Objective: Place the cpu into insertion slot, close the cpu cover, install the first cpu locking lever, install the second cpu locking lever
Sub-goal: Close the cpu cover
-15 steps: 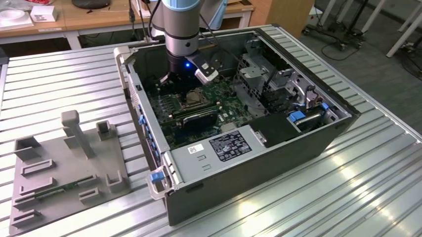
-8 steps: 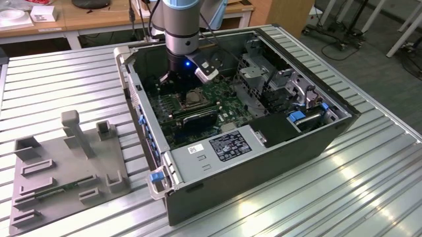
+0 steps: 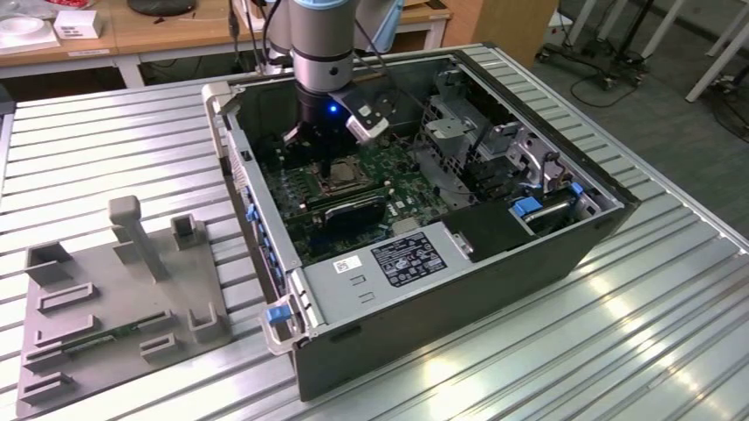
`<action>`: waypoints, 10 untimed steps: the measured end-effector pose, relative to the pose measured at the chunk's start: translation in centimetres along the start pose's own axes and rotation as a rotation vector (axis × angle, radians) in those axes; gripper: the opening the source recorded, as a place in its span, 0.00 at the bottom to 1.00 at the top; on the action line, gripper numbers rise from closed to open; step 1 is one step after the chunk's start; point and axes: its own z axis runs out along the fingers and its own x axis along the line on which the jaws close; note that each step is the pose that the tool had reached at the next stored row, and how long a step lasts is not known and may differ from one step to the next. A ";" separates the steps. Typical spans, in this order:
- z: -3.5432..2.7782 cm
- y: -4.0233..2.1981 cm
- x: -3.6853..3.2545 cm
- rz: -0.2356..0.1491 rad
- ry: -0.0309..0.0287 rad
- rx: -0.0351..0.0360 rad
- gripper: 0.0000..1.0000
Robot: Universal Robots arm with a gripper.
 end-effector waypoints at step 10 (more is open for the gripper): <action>-0.93 0.04 -0.04 0.000 0.0000 -0.0004 0.11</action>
